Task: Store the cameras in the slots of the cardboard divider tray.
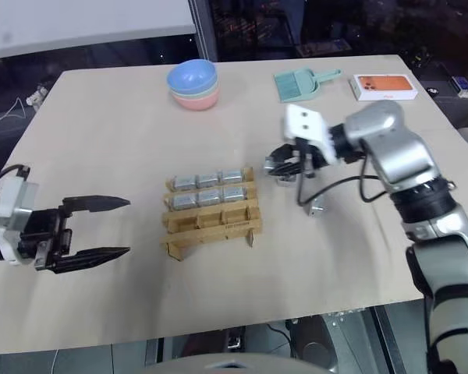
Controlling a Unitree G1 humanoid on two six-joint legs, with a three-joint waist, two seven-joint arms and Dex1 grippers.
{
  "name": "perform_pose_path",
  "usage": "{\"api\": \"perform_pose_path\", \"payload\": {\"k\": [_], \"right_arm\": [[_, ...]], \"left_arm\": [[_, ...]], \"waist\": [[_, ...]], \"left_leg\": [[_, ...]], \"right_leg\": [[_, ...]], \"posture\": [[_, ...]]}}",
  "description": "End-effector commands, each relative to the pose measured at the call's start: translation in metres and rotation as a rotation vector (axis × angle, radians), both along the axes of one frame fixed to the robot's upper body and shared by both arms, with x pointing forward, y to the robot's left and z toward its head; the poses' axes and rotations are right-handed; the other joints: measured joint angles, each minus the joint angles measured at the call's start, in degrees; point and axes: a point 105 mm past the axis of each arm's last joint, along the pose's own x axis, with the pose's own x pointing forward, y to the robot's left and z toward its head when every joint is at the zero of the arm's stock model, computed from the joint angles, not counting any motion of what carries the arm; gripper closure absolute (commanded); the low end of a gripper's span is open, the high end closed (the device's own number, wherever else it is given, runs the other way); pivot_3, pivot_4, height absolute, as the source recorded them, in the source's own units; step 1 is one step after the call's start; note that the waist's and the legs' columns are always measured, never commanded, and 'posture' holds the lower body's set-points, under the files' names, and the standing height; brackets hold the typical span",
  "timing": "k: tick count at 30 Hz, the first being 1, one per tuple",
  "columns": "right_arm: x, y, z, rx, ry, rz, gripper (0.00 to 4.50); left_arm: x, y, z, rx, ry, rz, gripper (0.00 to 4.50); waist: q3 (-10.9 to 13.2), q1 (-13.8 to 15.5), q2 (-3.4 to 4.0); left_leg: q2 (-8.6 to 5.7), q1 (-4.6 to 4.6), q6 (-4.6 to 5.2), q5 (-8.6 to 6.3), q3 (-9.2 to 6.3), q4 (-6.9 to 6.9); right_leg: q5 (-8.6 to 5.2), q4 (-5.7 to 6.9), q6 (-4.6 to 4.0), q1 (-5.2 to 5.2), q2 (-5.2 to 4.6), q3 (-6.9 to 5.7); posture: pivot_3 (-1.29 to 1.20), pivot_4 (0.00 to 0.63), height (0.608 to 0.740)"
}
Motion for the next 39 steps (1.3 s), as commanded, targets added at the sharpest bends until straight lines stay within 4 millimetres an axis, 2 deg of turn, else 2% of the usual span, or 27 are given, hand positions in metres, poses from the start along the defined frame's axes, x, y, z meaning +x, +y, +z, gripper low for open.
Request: {"api": "perform_pose_path", "payload": {"k": [1, 4, 9, 14, 24, 34, 39], "right_arm": [[-0.010, 0.023, 0.006, -0.051, -0.013, 0.028, 3.73], [-0.023, 0.057, 0.007, -0.027, 0.027, 0.060, 3.73], [-0.044, 0.098, 0.003, 0.008, 0.096, 0.089, 3.73], [-0.054, 0.125, -0.006, -0.001, 0.153, 0.082, 3.73], [-0.066, 0.156, -0.014, 0.008, 0.203, 0.108, 3.73], [-0.081, 0.154, -0.044, -0.039, 0.224, 0.188, 3.73], [-0.076, 0.153, -0.050, -0.070, 0.139, 0.210, 3.73]], "left_arm": [[0.000, 0.003, 0.006, 0.014, -0.033, -0.005, 0.00], [0.000, 0.006, 0.007, 0.015, -0.036, 0.006, 0.00], [-0.002, 0.012, 0.006, 0.016, -0.035, 0.026, 0.00], [-0.006, 0.022, 0.001, 0.033, -0.022, 0.056, 0.00], [-0.007, 0.035, -0.012, 0.046, -0.005, 0.079, 0.00], [-0.008, 0.039, -0.015, 0.052, -0.005, 0.080, 0.00], [-0.005, 0.038, -0.011, 0.045, -0.018, 0.072, 0.00]], "waist": [[-0.01, -0.01, -0.01], [-0.01, -0.20, -0.01], [-0.03, -0.48, -0.05], [-0.10, -0.52, -0.16], [-0.10, -0.73, -0.17], [-0.19, -0.73, -0.32], [-0.23, -0.74, -0.38]], "left_leg": [[0.00, -0.06, 0.00, 0.00, -0.03, 0.00], [-0.02, -0.41, -0.04, 0.02, -0.10, 0.00], [-0.19, -0.74, -0.27, 0.16, -0.11, -0.01], [-0.21, -0.80, -0.28, 0.16, -0.16, 0.01], [-0.30, -0.80, -0.33, 0.19, -0.29, 0.00], [-0.29, -0.81, -0.33, 0.19, -0.31, 0.00], [-0.29, -0.77, -0.30, 0.17, -0.35, 0.00]], "right_leg": [[0.00, 0.00, -0.01, -0.06, 0.00, -0.03], [0.03, 0.02, -0.01, -0.38, 0.02, -0.10], [0.18, 0.11, 0.18, -0.71, 0.03, -0.11], [0.17, 0.08, 0.17, -0.72, -0.07, -0.16], [0.17, 0.17, 0.17, -0.73, -0.06, -0.27], [0.18, 0.18, 0.17, -0.73, -0.09, -0.29], [0.17, 0.23, 0.17, -0.72, -0.08, -0.32]], "posture": [[0.00, 0.150, 0.740], [0.00, 0.150, 0.740], [0.00, 0.150, 0.740], [0.00, 0.150, 0.740], [0.00, 0.150, 0.740], [0.00, 0.150, 0.740], [0.00, 0.150, 0.740]]}}
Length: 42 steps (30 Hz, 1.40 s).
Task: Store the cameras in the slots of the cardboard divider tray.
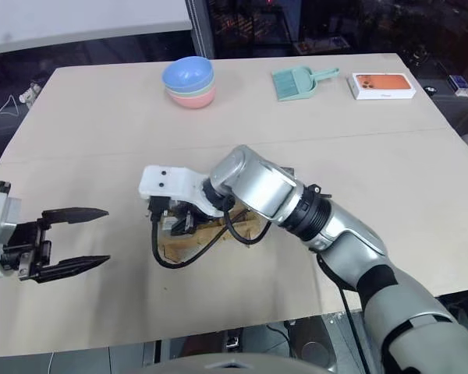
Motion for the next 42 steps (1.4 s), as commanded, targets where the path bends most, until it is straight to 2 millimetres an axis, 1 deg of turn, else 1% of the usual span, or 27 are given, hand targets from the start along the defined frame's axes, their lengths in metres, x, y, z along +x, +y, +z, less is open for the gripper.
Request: {"api": "perform_pose_path", "payload": {"k": [1, 6, 10, 13, 20, 27, 28, 29, 30, 31, 33, 35, 38, 41, 42], "right_arm": [[-0.002, 0.003, -0.002, -0.007, -0.058, 0.041, 3.73], [0.008, 0.008, -0.001, -0.006, -0.114, 0.025, 3.73], [0.016, 0.009, -0.002, -0.013, -0.123, -0.009, 3.73], [0.019, 0.008, -0.004, -0.027, -0.120, -0.017, 3.73], [0.014, 0.006, -0.009, -0.046, -0.088, 0.005, 3.73], [0.009, 0.007, -0.003, -0.011, -0.051, 0.012, 3.73], [0.007, 0.007, -0.001, -0.002, -0.028, 0.012, 2.55], [0.006, 0.008, 0.004, 0.031, -0.006, -0.007, 2.25], [0.006, 0.008, 0.009, 0.049, 0.000, -0.017, 1.73], [0.006, 0.006, 0.013, 0.058, 0.005, -0.017, 1.38], [0.004, 0.001, 0.023, 0.077, 0.016, -0.014, 1.38], [0.006, -0.005, 0.034, 0.112, 0.000, -0.018, 1.38], [0.009, -0.018, 0.056, 0.225, -0.006, -0.026, 1.38], [0.012, -0.042, 0.063, 0.273, 0.029, -0.051, 1.38], [0.013, -0.054, 0.065, 0.309, 0.034, -0.050, 1.38]], "left_arm": [[0.001, 0.000, 0.009, 0.005, -0.032, -0.013, 0.00], [0.002, -0.003, 0.010, 0.002, -0.035, -0.021, 0.00], [0.002, -0.002, 0.010, 0.001, -0.036, -0.021, 0.00], [0.001, -0.002, 0.009, 0.000, -0.038, -0.020, 0.00], [0.001, -0.004, 0.011, -0.001, -0.040, -0.018, 0.00], [0.002, -0.004, 0.012, -0.001, -0.034, -0.020, 0.00], [0.002, -0.004, 0.012, -0.002, -0.033, -0.020, 0.00], [0.002, -0.004, 0.012, -0.002, -0.032, -0.021, 0.00], [0.003, -0.004, 0.011, -0.002, -0.031, -0.022, 0.00], [0.003, -0.003, 0.011, -0.002, -0.032, -0.022, 0.00], [0.003, -0.002, 0.011, -0.003, -0.033, -0.022, 0.00], [0.002, -0.002, 0.010, -0.005, -0.032, -0.023, 0.00], [0.002, -0.001, 0.009, -0.007, -0.030, -0.025, 0.00], [0.001, -0.002, 0.008, -0.009, -0.029, -0.027, 0.00], [0.001, -0.002, 0.008, -0.010, -0.029, -0.027, 0.00]], "waist": [[-0.01, -0.04, -0.02], [-0.01, -0.09, -0.02], [-0.03, -0.06, -0.06], [-0.02, -0.02, -0.05], [-0.03, 0.03, -0.06], [-0.02, 0.03, -0.06], [-0.03, 0.03, -0.07], [-0.03, 0.02, -0.07], [-0.03, 0.01, -0.07], [-0.02, 0.01, -0.06], [-0.02, 0.01, -0.07], [-0.02, 0.02, -0.06], [-0.02, 0.02, -0.06], [-0.04, 0.19, -0.10], [-0.05, 0.22, -0.11]], "left_leg": [[0.00, 0.02, 0.01, 0.00, 0.00, 0.00], [0.00, 0.12, 0.01, 0.00, 0.00, 0.00], [0.00, 0.18, -0.01, 0.01, -0.01, 0.00], [0.01, 0.15, -0.02, 0.02, -0.02, 0.01], [0.01, 0.10, -0.02, 0.01, -0.08, 0.00], [0.02, 0.09, -0.02, 0.01, -0.09, 0.00], [0.01, 0.09, -0.02, 0.01, -0.10, 0.00], [0.01, 0.09, -0.02, 0.01, -0.10, 0.00], [0.02, 0.09, -0.02, 0.01, -0.11, 0.00], [0.03, 0.09, -0.02, 0.01, -0.11, 0.00], [0.03, 0.09, -0.02, 0.01, -0.12, 0.00], [0.04, 0.10, -0.02, 0.01, -0.12, 0.00], [0.04, 0.10, -0.02, 0.01, -0.12, 0.00], [0.04, 0.08, -0.01, 0.01, -0.13, 0.00], [0.04, 0.08, -0.01, 0.01, -0.15, 0.00]], "right_leg": [[0.00, 0.03, -0.01, 0.00, 0.00, 0.00], [-0.01, 0.22, -0.02, 0.00, 0.02, 0.01], [-0.07, 0.35, -0.12, 0.00, 0.01, 0.02], [-0.16, 0.35, -0.28, -0.01, 0.00, 0.02], [-0.16, 0.35, -0.28, -0.02, -0.03, -0.04], [-0.16, 0.35, -0.28, -0.02, -0.03, -0.06], [-0.17, 0.35, -0.28, -0.02, -0.03, -0.06], [-0.16, 0.35, -0.28, -0.02, -0.03, -0.06], [-0.16, 0.35, -0.28, -0.02, -0.03, -0.06], [-0.16, 0.35, -0.28, -0.02, -0.03, -0.07], [-0.16, 0.36, -0.28, -0.02, -0.03, -0.07], [-0.16, 0.36, -0.28, -0.02, -0.03, -0.07], [-0.16, 0.36, -0.27, -0.02, -0.03, -0.08], [-0.16, 0.35, -0.27, -0.01, -0.04, -0.09], [-0.15, 0.32, -0.26, 0.01, -0.04, -0.11]], "posture": [[0.00, 0.150, 0.740], [0.00, 0.150, 0.740], [0.00, 0.150, 0.740], [0.00, 0.150, 0.740], [0.00, 0.150, 0.740], [0.00, 0.150, 0.740], [0.00, 0.150, 0.740], [0.00, 0.150, 0.740], [0.00, 0.150, 0.740], [0.00, 0.150, 0.740], [0.00, 0.150, 0.740], [0.00, 0.150, 0.740], [0.00, 0.150, 0.740], [0.00, 0.150, 0.740], [0.00, 0.150, 0.740]]}}
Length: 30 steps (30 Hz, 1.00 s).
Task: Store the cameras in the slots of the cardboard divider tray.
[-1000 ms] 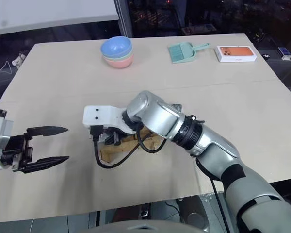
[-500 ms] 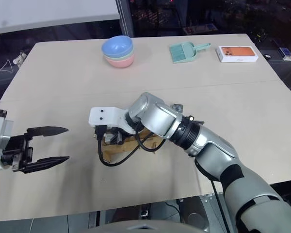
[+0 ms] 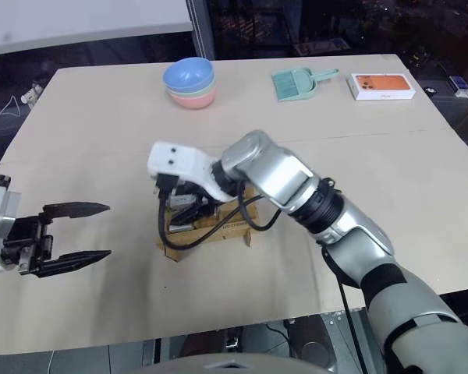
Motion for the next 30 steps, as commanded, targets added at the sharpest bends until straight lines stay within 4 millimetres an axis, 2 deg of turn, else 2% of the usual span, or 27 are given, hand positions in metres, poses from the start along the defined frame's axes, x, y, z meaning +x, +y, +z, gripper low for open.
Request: {"api": "perform_pose_path", "payload": {"k": [1, 4, 6, 8, 11, 16, 19, 23, 25, 30], "right_arm": [[-0.002, -0.030, 0.018, 0.127, -0.002, 0.010, 1.38], [0.000, -0.062, 0.033, 0.282, 0.005, -0.012, 1.38], [0.004, -0.082, 0.035, 0.314, 0.014, -0.063, 1.38], [0.010, -0.111, 0.027, 0.287, -0.011, -0.123, 1.38], [0.015, -0.142, 0.016, 0.265, -0.034, -0.189, 1.38], [0.023, -0.186, -0.011, 0.184, -0.026, -0.313, 1.38], [0.026, -0.200, -0.028, 0.086, -0.017, -0.366, 1.38], [0.023, -0.204, -0.041, 0.028, 0.002, -0.417, 1.38], [0.028, -0.210, -0.047, -0.006, 0.011, -0.494, 1.38], [0.032, -0.216, -0.041, 0.037, 0.085, -0.619, 1.38]], "left_arm": [[-0.002, 0.001, 0.004, 0.001, -0.022, -0.011, 0.00], [-0.003, 0.000, 0.003, -0.003, -0.020, -0.012, 0.00], [-0.002, -0.001, 0.003, -0.004, -0.022, -0.013, 0.00], [0.000, -0.002, 0.004, -0.008, -0.025, -0.016, 0.00], [0.001, -0.004, 0.005, -0.013, -0.028, -0.019, 0.00], [0.003, -0.006, 0.005, -0.016, -0.027, -0.024, 0.00], [0.003, -0.007, 0.004, -0.016, -0.023, -0.027, 0.00], [0.003, -0.007, 0.005, -0.015, -0.024, -0.029, 0.00], [0.003, -0.008, 0.005, -0.015, -0.024, -0.028, 0.00], [0.002, -0.007, 0.004, -0.016, -0.022, -0.028, 0.00]], "waist": [[-0.01, 0.04, -0.01], [0.00, 0.06, -0.03], [0.04, 0.06, 0.01], [0.04, -0.01, 0.00], [0.03, 0.05, -0.01], [0.05, -0.12, -0.02], [0.05, -0.10, -0.02], [0.05, -0.03, -0.03], [0.05, 0.01, -0.03], [0.05, 0.08, -0.04]], "left_leg": [[0.01, 0.00, 0.00, 0.00, 0.01, 0.00], [-0.02, -0.02, 0.01, -0.01, 0.03, 0.00], [-0.03, -0.03, 0.02, -0.01, 0.02, 0.00], [-0.03, -0.01, 0.02, -0.01, 0.04, 0.00], [-0.03, 0.00, 0.02, -0.01, 0.04, -0.01], [-0.07, 0.01, 0.03, -0.01, 0.11, -0.01], [-0.06, 0.06, 0.04, -0.01, 0.15, -0.01], [-0.03, 0.07, 0.04, -0.01, 0.16, -0.01], [-0.03, 0.06, 0.04, -0.01, 0.16, -0.01], [-0.03, 0.06, 0.04, -0.01, 0.17, 0.00]], "right_leg": [[0.00, -0.01, 0.01, 0.00, -0.01, 0.00], [0.00, -0.05, 0.01, 0.01, -0.02, 0.01], [0.10, -0.06, 0.18, 0.00, -0.01, 0.01], [0.10, -0.05, 0.19, 0.00, 0.01, 0.03], [0.09, -0.08, 0.19, 0.02, 0.03, 0.03], [0.08, -0.11, 0.19, 0.01, 0.04, 0.11], [0.07, -0.10, 0.19, 0.01, 0.07, 0.17], [0.06, -0.09, 0.18, 0.01, 0.11, 0.18], [0.07, -0.10, 0.19, 0.01, 0.11, 0.19], [-0.03, -0.10, 0.02, 0.01, 0.09, 0.21]], "posture": [[0.00, 0.150, 0.740], [0.00, 0.150, 0.740], [0.00, 0.150, 0.740], [0.00, 0.150, 0.740], [0.00, 0.150, 0.740], [0.00, 0.150, 0.740], [0.00, 0.150, 0.740], [0.00, 0.150, 0.740], [0.00, 0.150, 0.740], [0.00, 0.150, 0.740]]}}
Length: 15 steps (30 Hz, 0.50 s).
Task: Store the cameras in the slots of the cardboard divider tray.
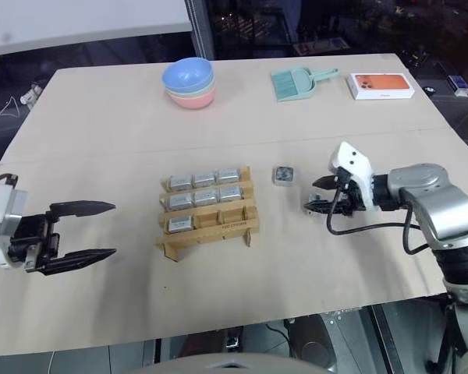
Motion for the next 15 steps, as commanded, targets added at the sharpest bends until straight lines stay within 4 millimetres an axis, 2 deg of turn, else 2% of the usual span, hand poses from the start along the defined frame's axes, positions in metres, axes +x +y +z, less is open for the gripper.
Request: {"api": "perform_pose_path", "payload": {"k": [1, 12, 15], "right_arm": [[0.005, -0.006, 0.019, 0.034, -0.038, -0.109, 1.38], [-0.006, 0.016, 0.026, 0.135, -0.097, -0.549, 1.38], [-0.009, 0.011, 0.018, 0.067, -0.175, -0.637, 1.38]], "left_arm": [[-0.002, -0.002, 0.006, 0.003, -0.027, -0.014, 0.00], [0.010, -0.006, 0.003, -0.005, -0.024, -0.051, 0.00], [0.016, -0.007, 0.004, -0.008, -0.023, -0.068, 0.00]], "waist": [[0.00, 0.02, 0.00], [-0.03, 0.16, -0.04], [-0.04, 0.54, -0.05]], "left_leg": [[0.00, 0.00, 0.00, 0.00, -0.01, 0.00], [0.09, -0.02, 0.00, 0.00, -0.03, 0.01], [0.04, -0.03, 0.00, 0.00, -0.04, 0.03]], "right_leg": [[0.00, 0.00, 0.00, 0.00, 0.00, 0.00], [0.12, 0.05, 0.19, -0.01, 0.01, 0.00], [0.11, 0.05, 0.19, 0.00, 0.00, -0.01]], "posture": [[0.00, 0.150, 0.740], [0.00, 0.150, 0.740], [0.00, 0.150, 0.740]]}}
